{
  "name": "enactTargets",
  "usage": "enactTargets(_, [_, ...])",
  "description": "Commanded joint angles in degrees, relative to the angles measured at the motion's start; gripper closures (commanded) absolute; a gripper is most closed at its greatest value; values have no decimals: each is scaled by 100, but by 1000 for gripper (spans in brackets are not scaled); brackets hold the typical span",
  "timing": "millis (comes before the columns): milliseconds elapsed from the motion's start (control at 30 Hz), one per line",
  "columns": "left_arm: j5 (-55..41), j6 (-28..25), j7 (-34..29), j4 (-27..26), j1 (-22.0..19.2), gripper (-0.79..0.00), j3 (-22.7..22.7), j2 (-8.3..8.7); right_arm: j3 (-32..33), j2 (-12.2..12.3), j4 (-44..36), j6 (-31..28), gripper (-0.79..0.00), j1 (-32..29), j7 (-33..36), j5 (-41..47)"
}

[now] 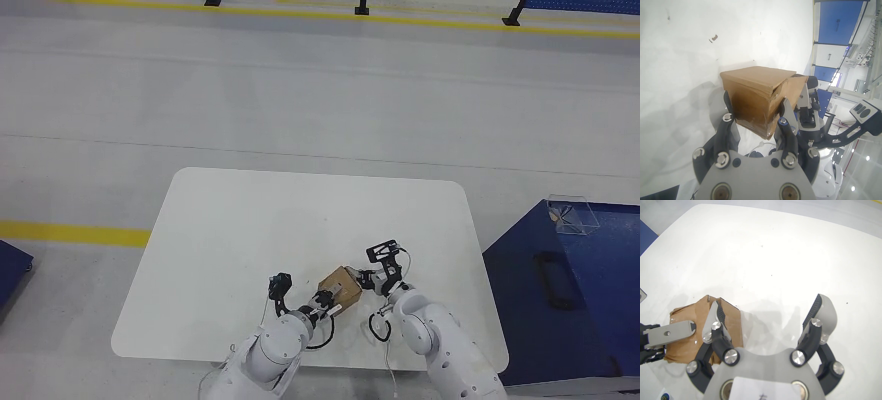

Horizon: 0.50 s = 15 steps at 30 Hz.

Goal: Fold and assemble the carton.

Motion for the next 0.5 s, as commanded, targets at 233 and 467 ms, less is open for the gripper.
enactTargets(233, [-28,-59,78,-73,54,-446,-32,3,127,52,-287,-228,-785,-272,162,-58])
enactTargets(467, [376,-217,448,-585,362,-785,-138,68,76,18,-137,-137,-785,-154,162,34])
